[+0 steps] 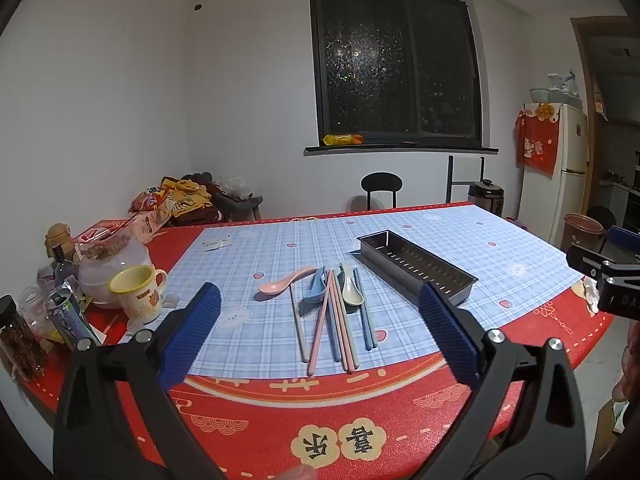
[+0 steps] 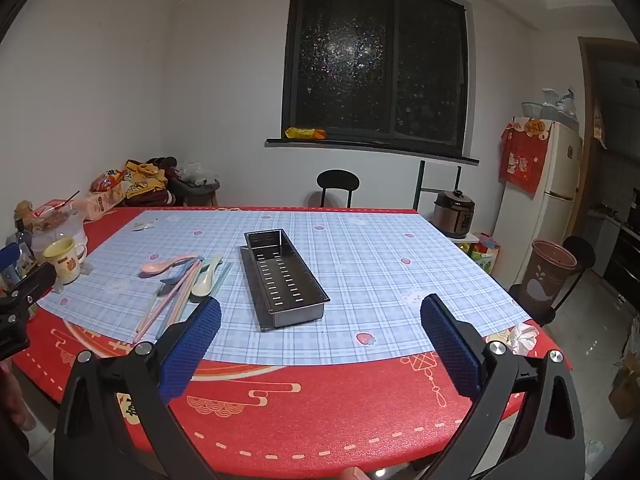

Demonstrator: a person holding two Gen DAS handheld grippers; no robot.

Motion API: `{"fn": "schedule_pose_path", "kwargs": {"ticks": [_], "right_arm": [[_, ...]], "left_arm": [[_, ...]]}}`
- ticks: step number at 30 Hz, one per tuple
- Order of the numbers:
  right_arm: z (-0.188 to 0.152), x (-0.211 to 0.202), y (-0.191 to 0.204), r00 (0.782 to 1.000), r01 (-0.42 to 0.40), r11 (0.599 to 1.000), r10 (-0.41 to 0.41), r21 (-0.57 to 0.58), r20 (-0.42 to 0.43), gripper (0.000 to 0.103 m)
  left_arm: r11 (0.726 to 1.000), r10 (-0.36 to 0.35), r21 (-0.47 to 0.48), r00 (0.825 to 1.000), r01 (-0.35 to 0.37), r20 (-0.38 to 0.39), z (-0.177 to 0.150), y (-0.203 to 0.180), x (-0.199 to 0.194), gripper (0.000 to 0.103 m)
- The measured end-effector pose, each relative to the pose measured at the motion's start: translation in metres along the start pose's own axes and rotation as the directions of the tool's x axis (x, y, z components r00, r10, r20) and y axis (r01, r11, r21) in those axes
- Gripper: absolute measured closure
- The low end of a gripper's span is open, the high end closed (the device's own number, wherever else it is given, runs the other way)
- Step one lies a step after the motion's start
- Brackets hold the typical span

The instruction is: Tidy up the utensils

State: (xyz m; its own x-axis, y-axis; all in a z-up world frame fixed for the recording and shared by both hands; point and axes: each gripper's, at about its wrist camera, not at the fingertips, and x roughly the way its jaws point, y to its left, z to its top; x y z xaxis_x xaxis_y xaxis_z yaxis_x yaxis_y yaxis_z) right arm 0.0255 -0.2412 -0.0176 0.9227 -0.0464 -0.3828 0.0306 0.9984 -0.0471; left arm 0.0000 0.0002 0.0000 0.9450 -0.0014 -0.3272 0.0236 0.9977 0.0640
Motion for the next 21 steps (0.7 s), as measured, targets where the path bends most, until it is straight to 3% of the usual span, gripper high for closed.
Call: {"fn": "schedule_pose_path", "kwargs": {"ticks": [21], "right_arm": [[-0.0049, 0.0, -0.005, 1.0, 0.008, 1.0, -0.008, -0.002, -0.007, 0.005]], "left_arm": [[1.0, 0.008, 0.028, 1.0, -0.008, -0.008, -0.0034, -0.0039, -0.0008, 0.006]]}}
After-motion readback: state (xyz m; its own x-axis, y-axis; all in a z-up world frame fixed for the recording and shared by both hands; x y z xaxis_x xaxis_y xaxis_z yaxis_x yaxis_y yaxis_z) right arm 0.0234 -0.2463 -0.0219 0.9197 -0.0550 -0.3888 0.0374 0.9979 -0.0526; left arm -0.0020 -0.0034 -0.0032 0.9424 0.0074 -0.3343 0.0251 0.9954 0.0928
